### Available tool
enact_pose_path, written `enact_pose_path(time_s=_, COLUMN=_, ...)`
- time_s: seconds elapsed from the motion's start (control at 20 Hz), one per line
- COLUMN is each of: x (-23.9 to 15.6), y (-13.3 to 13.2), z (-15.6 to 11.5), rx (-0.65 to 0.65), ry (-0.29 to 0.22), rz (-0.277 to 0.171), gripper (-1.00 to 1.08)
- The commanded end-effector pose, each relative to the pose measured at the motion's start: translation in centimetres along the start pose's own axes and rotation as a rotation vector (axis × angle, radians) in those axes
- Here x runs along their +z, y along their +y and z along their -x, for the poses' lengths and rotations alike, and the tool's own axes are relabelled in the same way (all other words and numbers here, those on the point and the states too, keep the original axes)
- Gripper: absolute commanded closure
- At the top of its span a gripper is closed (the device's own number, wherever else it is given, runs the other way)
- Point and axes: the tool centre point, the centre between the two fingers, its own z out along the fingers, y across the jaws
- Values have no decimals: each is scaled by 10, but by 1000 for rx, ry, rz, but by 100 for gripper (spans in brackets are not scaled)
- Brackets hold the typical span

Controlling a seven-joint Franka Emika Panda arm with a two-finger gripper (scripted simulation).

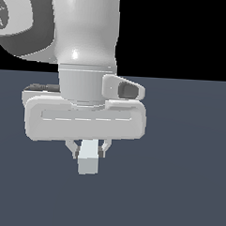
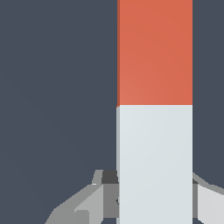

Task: Insert the peg into the horizontal hole in a box.

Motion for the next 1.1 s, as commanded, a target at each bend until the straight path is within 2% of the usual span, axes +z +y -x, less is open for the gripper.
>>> enact_pose_path(time_s=0.0, x=-4, y=5, z=-20, rx=18, ry=-1, rz=2, gripper=108)
enact_pose_path(time_s=0.45, x=-12, y=19, z=-63, rx=54, ry=-1, rz=2, gripper=108)
enact_pose_path(time_s=1.05, x=-12, y=22, z=-69, rx=59, ry=-1, rz=0, gripper=108)
